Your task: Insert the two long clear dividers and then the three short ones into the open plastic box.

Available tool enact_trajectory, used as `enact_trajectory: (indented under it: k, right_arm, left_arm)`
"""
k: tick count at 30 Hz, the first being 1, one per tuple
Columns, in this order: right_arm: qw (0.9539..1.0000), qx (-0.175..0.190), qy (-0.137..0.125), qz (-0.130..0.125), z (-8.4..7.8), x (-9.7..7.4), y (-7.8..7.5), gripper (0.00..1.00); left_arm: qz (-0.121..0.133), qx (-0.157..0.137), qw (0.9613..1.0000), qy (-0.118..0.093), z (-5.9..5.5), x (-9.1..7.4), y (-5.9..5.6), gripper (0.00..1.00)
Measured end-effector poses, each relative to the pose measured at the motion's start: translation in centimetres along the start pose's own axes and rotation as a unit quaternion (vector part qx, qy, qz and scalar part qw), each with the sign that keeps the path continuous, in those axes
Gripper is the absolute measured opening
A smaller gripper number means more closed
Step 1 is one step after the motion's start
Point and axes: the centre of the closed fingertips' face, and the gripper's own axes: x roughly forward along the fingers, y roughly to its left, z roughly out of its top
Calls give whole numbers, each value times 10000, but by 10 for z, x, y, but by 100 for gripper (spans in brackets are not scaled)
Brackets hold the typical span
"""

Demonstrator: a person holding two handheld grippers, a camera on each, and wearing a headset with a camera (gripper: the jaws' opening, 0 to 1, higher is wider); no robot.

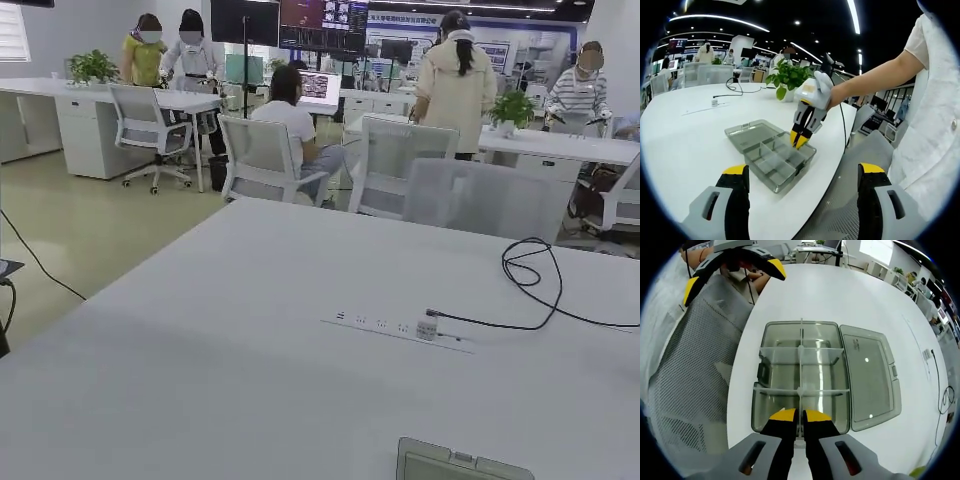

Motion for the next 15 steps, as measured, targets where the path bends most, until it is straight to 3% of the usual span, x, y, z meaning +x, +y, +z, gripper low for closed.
enact_trajectory:
  k: [15]
  right_arm:
    - [9977, 398, -492, -259, 4, -31, 3, 25]
  left_arm:
    - [36, 38, 10000, -18, 0, -4, 3, 93]
